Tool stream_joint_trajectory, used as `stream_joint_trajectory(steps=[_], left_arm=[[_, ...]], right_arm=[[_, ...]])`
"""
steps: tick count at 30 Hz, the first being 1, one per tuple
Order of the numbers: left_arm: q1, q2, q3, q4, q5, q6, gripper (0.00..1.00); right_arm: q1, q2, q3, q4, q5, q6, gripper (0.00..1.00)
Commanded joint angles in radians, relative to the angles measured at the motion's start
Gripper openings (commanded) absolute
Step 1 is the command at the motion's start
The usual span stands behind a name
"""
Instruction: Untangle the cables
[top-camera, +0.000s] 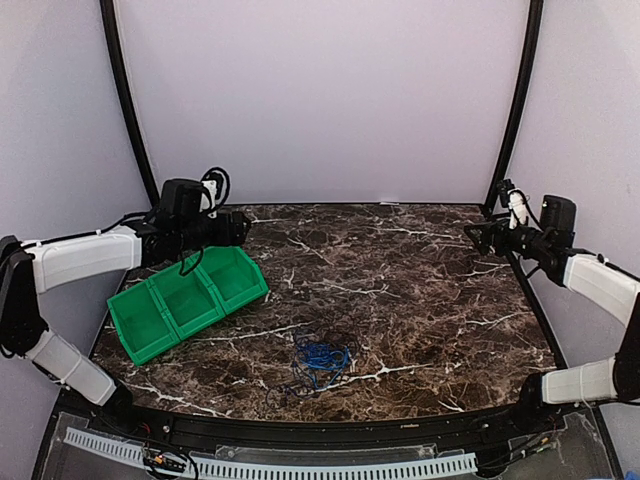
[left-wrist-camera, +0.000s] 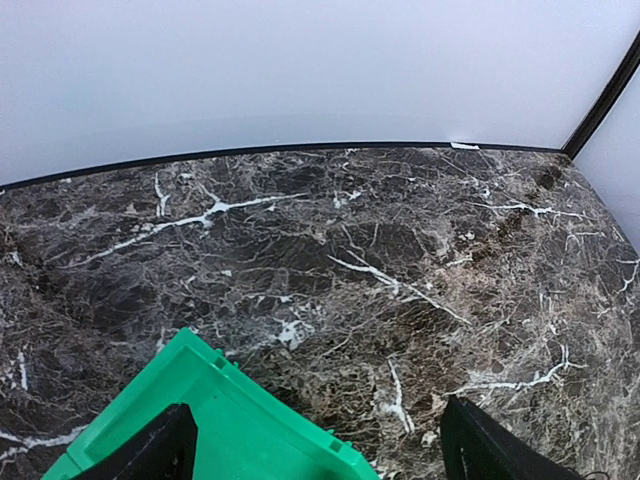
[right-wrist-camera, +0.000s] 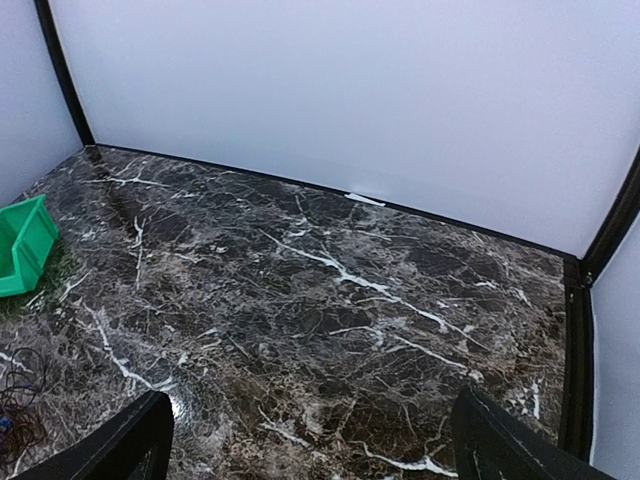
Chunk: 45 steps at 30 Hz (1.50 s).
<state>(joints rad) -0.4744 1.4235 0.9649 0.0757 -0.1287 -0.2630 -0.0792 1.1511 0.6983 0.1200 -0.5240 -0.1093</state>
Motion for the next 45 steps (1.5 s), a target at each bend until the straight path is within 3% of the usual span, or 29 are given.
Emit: stream_joint_trajectory(steps=[1, 12, 21, 36, 45], left_arm=[[-0.04, 0.082, 0.108, -0.15, 0.001, -0.111, 0.87], [-0.075, 0.281, 0.277, -0.396, -0.193, -0.446, 0.88], [-0.085, 0.421, 0.34, -0.391, -0.072, -0.454, 0.86], [-0.253, 0.522, 0.394, -0.238, 0.097, -0.37, 0.83], [-0.364, 0.666, 0.575, -0.189, 0.127, -0.376, 0.83]], right_arm=[[-0.007, 0.017, 0.008, 0.008, -0.148, -0.112, 0.98], [-0.008, 0.05, 0.021, -0.027, -0.224, -0.173, 0.95], [-0.008, 0.065, 0.031, -0.051, -0.234, -0.19, 0.95], [-0.007, 0.085, 0.032, -0.056, -0.237, -0.197, 0.95], [-0.007, 0.087, 0.032, -0.057, -0.235, -0.196, 0.95]])
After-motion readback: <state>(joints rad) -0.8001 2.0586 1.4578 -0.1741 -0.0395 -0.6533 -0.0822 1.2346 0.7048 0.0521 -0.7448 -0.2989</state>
